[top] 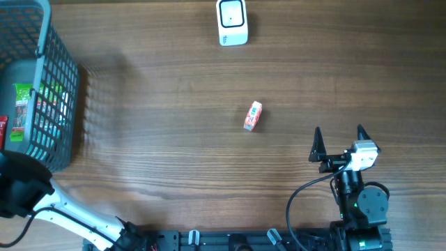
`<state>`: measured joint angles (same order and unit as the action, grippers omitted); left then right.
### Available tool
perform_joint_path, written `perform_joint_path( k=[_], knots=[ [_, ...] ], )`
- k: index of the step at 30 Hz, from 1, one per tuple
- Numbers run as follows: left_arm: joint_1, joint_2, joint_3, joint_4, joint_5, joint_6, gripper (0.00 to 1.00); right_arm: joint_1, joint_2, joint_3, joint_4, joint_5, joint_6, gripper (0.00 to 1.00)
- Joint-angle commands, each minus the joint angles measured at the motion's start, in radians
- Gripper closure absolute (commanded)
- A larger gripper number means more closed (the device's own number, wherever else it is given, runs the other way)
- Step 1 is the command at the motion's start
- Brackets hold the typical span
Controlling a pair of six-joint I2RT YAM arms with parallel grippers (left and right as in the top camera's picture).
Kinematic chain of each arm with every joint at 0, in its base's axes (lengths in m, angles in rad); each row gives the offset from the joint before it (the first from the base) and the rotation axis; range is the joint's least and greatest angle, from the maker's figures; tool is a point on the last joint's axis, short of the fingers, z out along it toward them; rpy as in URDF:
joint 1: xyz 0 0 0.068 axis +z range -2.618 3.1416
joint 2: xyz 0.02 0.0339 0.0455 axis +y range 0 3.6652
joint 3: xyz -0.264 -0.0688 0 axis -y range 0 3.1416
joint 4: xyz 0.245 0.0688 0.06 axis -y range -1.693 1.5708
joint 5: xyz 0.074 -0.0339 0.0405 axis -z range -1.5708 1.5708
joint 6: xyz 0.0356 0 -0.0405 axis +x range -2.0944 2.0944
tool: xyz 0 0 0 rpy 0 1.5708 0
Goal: Scan the item barcode
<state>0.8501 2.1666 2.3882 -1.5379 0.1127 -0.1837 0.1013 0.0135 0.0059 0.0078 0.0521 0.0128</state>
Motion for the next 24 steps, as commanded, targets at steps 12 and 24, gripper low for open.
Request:
perform_joint_path(
  k=[12,24],
  knots=[
    [-0.1,0.176,-0.001,0.102,-0.036,0.155,0.0,-0.002,-0.006,-0.001,0.005,0.002,-0.01,0.0],
    [-0.152,0.29,-0.023,0.167,-0.106,0.29,0.0,-0.002,-0.006,-0.001,0.005,0.002,-0.011,0.0]
  ],
)
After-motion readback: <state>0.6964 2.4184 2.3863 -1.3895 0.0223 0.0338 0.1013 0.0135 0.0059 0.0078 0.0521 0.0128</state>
